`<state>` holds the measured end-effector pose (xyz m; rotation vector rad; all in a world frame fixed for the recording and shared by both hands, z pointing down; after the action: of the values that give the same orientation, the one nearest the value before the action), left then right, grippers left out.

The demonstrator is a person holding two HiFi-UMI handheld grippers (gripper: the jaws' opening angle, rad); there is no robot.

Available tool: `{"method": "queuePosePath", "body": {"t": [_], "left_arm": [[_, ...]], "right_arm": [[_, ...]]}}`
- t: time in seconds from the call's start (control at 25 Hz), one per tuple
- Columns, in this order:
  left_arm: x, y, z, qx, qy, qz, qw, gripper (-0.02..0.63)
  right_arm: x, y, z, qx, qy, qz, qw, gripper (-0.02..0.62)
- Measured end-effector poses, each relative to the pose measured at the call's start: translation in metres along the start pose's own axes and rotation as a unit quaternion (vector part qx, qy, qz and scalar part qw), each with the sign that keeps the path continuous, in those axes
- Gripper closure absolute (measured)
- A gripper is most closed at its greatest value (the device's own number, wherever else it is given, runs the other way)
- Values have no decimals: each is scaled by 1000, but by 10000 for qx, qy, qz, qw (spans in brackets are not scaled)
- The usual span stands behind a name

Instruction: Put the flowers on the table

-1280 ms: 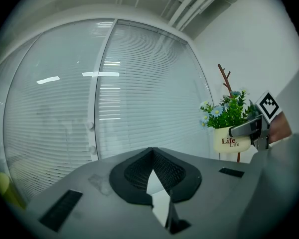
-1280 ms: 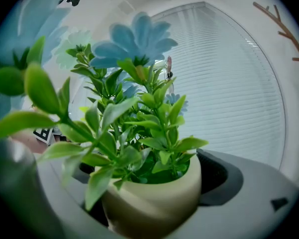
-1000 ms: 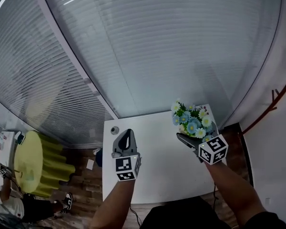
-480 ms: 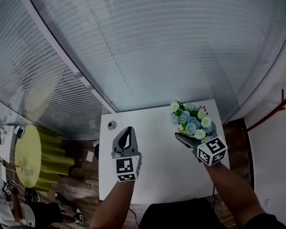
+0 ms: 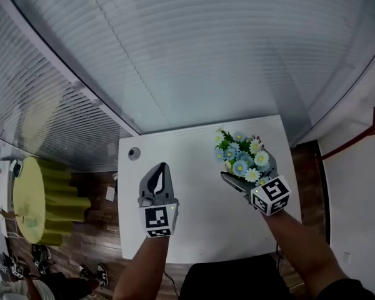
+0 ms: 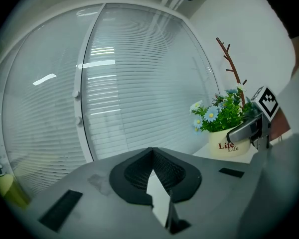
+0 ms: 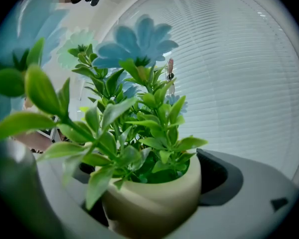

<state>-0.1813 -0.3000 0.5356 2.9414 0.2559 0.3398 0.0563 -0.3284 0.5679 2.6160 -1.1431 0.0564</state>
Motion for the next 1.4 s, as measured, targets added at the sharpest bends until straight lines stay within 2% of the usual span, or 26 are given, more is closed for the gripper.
{"method": "queuePosePath", "body": {"t": [0.28, 0.88, 1.08, 1.4], "left_arm": [[3, 8, -23, -134, -163, -28, 9998, 601], [13, 9, -65, -479, -237, -269, 9982, 603], [14, 6, -83, -617, -231, -276, 9974, 601], [3, 0, -102, -822, -300, -167, 9960, 601]], "right_arm": [[7, 8, -20, -128, 93, -81, 9998, 33], [-1, 26, -72, -454, 259, -43, 9986, 34], [4, 28, -88, -580, 112, -138, 9982, 33], [2, 37, -112, -725, 214, -85, 9971, 34]]}}
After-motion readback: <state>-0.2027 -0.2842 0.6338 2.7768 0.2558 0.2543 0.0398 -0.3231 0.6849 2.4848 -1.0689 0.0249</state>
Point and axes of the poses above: the fingertips, and each gripper's own axes: y forward along the fingers, x to its right, z out of its top, the point moved 4 cm from there along -y, backward along the fingers, and after that the axes turned 5 degrees about z, right-handed, at the moved point
